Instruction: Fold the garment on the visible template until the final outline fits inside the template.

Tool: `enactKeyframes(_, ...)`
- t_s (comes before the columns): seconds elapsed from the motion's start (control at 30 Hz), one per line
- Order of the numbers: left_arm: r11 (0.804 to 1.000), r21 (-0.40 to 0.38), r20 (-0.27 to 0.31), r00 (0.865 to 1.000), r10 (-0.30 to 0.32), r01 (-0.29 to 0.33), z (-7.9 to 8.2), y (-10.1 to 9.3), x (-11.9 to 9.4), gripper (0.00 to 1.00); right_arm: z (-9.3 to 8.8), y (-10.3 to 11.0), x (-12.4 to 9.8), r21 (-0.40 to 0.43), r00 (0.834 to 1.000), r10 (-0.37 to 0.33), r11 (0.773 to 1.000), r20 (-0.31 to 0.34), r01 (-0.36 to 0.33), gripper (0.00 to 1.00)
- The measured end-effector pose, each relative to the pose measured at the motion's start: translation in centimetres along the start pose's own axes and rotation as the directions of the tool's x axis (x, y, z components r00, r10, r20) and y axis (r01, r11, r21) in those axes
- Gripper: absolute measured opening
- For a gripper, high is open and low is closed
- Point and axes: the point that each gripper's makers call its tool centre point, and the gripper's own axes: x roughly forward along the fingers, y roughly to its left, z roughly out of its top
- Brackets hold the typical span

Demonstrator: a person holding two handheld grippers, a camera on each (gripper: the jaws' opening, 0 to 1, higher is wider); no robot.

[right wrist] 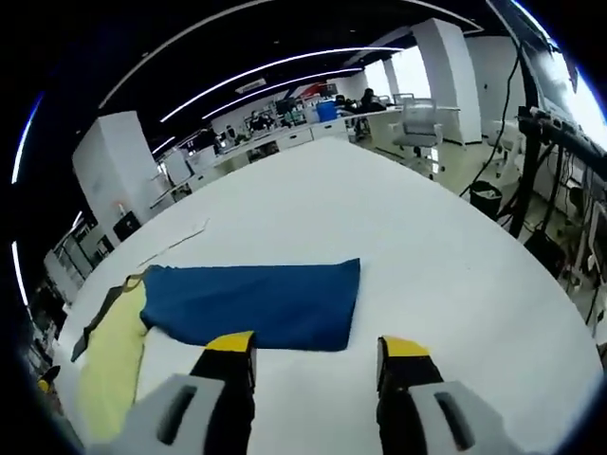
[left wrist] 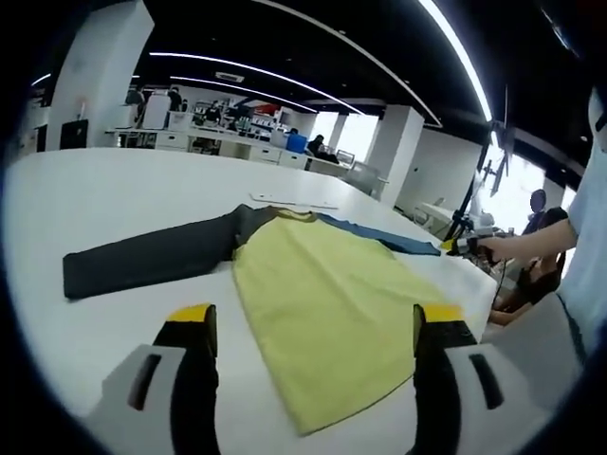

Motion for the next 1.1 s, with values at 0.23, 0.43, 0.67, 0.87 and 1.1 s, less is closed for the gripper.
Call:
enactKeyframes(0.23,1.0,-0.007,-0.004,1.0,0.008,-0.008,-0.3,0.0,0.0,0.77,0.2,0.0,0.6,0.027,1.0,-0.019,0.999,0.008,0.019,0.32)
enactKeyframes(0.43,1.0,-0.011,-0.009,1.0,0.006,-0.006,-0.4,-0.1,0.0,0.75,0.6,-0.4,1.5,0.02,0.999,-0.044,0.999,0.004,0.044,0.15)
enactKeyframes(0.67,1.0,-0.013,-0.023,1.0,0.007,-0.007,-0.9,-0.1,0.1,0.73,1.4,-0.6,1.2,-0.036,0.997,-0.082,0.996,0.011,0.082,0.0)
enactKeyframes(0.87,1.0,-0.014,-0.028,1.0,-0.012,0.012,-1.0,-0.5,0.2,0.72,2.4,0.7,0.6,-0.082,0.998,-0.063,0.995,0.018,0.064,0.0)
enactKeyframes(1.1,1.0,-0.003,-0.008,1.0,-0.03,0.03,-0.5,-0.9,0.2,0.71,4.6,4.0,0.8,-0.146,0.999,0.006,0.989,0.033,-0.001,0.0)
